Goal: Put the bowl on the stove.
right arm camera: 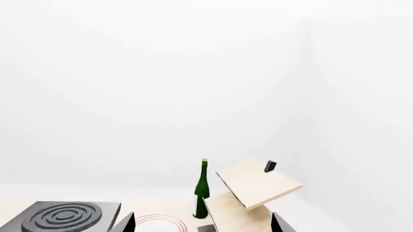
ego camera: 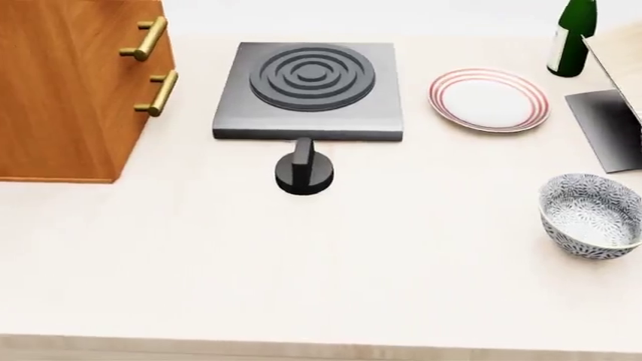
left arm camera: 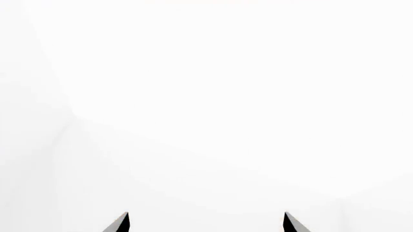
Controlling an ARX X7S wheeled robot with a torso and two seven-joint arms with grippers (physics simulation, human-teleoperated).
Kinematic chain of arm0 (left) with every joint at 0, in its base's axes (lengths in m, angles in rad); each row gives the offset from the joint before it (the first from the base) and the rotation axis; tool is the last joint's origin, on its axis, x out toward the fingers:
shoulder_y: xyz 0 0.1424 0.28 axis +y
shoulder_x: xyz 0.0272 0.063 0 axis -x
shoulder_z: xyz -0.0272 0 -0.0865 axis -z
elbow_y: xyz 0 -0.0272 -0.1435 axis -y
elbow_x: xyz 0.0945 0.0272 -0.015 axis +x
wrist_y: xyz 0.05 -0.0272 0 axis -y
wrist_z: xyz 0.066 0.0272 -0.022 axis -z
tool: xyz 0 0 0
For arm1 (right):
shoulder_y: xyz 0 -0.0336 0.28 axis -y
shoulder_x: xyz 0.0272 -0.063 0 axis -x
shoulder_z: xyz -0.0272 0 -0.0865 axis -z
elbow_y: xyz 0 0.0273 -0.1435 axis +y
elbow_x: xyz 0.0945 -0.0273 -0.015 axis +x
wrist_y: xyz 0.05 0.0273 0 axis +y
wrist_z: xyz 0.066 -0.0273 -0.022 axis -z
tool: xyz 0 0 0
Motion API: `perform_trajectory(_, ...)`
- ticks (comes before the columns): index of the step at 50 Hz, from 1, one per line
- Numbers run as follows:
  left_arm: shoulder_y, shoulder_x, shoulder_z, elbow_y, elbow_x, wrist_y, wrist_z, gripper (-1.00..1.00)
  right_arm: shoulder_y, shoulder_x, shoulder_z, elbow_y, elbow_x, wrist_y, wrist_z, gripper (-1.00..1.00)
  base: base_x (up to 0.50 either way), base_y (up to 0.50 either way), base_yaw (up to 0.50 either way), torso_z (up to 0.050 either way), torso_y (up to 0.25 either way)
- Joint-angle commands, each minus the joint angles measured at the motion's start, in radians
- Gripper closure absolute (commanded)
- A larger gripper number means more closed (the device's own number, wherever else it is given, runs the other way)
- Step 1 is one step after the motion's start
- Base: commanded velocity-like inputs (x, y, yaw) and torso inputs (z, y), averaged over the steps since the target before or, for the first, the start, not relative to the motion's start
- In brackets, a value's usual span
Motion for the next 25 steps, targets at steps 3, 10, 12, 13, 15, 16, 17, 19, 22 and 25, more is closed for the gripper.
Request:
perform_trajectory(3,-0.001,-0.005,-0.005,0.002,-0.025,0.005,-0.004,-1.00,-0.018,-0.007,-0.025,-0.002,-0.010,-0.018,-0.003,-1.00,0.00,0.50,0.00,0.000,0.000)
perform_trajectory(10,0.001,-0.011,-0.005,0.004,-0.029,0.006,-0.005,-1.00,-0.023,-0.007,-0.021,-0.003,-0.003,-0.020,0.000,-1.00,0.00,0.50,0.00,0.000,0.000)
perform_trajectory(12,0.001,-0.012,-0.006,0.004,-0.031,0.006,-0.006,-1.00,-0.023,-0.008,-0.022,-0.003,-0.004,-0.025,0.001,-1.00,0.00,0.50,0.00,0.000,0.000)
perform_trajectory(13,0.001,-0.012,-0.006,0.004,-0.031,0.006,-0.006,-1.00,-0.024,-0.010,-0.023,-0.003,-0.007,-0.029,0.001,-1.00,0.00,0.50,0.00,0.000,0.000)
perform_trajectory(15,0.001,-0.012,-0.006,0.004,-0.032,0.007,-0.008,-1.00,-0.029,-0.008,-0.041,0.003,-0.037,-0.035,0.016,-1.00,0.00,0.00,0.00,0.000,0.000)
perform_trajectory(16,0.001,-0.012,-0.005,0.004,-0.032,0.008,-0.008,-1.00,-0.033,-0.009,-0.040,0.003,-0.034,-0.036,0.009,-1.00,0.00,0.00,0.00,0.000,0.000)
perform_trajectory(17,0.002,-0.012,-0.005,0.004,-0.031,0.008,-0.007,-1.00,-0.043,-0.009,-0.045,-0.001,-0.045,-0.044,0.003,-1.00,0.00,0.00,0.00,0.000,0.000)
perform_trajectory(19,0.004,-0.012,-0.005,0.004,-0.032,0.009,-0.007,-1.00,-0.047,-0.006,-0.056,-0.002,-0.051,-0.045,0.007,-1.00,0.00,0.00,0.00,0.000,0.000)
perform_trajectory(22,0.003,-0.015,-0.008,0.005,-0.038,0.010,-0.011,-1.00,-0.055,0.001,-0.069,-0.008,-0.055,-0.048,0.003,-1.00,0.00,0.00,0.00,0.000,0.000)
perform_trajectory(25,0.003,-0.016,-0.009,0.003,-0.040,0.011,-0.012,-1.00,-0.064,0.003,-0.077,-0.006,-0.067,-0.054,0.003,-1.00,0.00,0.00,0.00,0.000,0.000)
